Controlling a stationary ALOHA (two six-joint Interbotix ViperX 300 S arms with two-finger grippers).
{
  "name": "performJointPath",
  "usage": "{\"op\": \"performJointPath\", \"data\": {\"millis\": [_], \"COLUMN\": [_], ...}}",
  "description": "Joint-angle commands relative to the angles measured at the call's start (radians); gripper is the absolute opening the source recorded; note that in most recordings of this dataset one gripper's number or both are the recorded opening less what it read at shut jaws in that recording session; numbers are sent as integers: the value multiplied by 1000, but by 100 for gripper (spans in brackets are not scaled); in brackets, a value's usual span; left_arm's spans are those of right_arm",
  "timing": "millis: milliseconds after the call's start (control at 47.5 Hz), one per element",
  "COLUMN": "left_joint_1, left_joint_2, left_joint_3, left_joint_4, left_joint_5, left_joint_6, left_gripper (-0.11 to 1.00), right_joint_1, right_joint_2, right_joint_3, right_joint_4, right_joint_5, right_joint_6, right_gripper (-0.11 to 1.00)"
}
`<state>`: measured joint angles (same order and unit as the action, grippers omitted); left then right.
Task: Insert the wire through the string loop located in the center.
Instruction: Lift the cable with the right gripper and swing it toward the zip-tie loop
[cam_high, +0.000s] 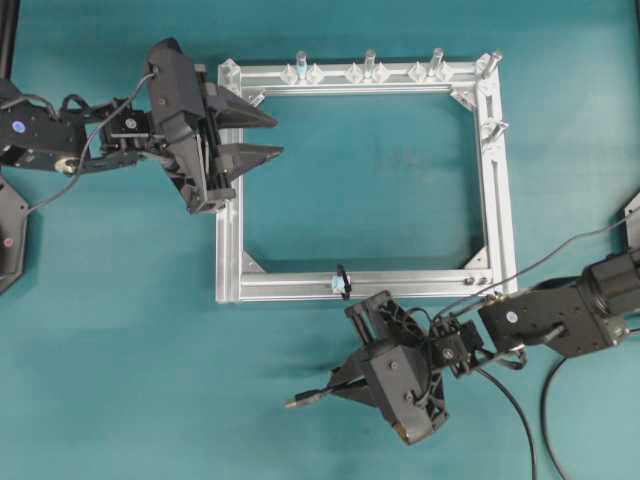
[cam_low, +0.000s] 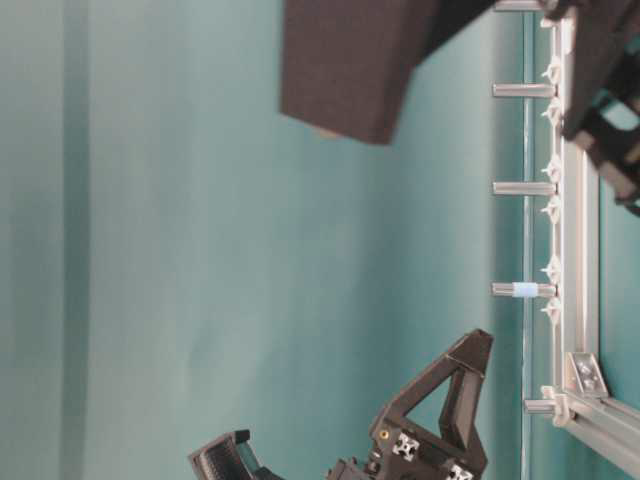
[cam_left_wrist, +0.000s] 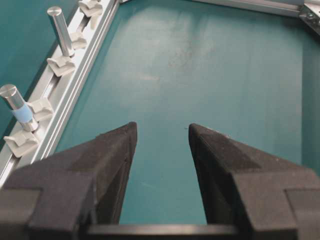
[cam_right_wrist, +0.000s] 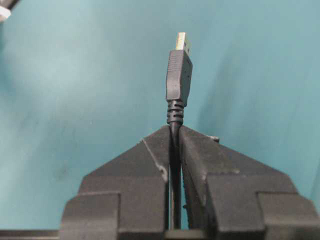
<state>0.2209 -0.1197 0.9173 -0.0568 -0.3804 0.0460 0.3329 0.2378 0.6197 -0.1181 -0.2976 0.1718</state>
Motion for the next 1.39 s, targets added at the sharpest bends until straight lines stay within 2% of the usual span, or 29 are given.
{"op": "performJointPath", "data": {"millis": [0,400,758,1369], "left_joint_1": [-8,-17,-17,-18], "left_joint_2": [-20,-21,-20,-21], "left_joint_3": [-15,-15,-15,-11], "left_joint_4": [0,0,0,0], "left_joint_5": [-5,-5,-5,-5], "left_joint_6": [0,0,0,0], "left_gripper": [47,47,47,47], "right_joint_1": [3,3,-14,-149], "right_joint_2": [-44,-80,-173,-339], "right_joint_3": [-9,0,95,244], "right_joint_4": [-2,-2,-2,-3], "right_joint_5": [-5,75,112,189], "right_joint_6": [-2,-2,-2,-2], "right_gripper": [7,7,7,7]}}
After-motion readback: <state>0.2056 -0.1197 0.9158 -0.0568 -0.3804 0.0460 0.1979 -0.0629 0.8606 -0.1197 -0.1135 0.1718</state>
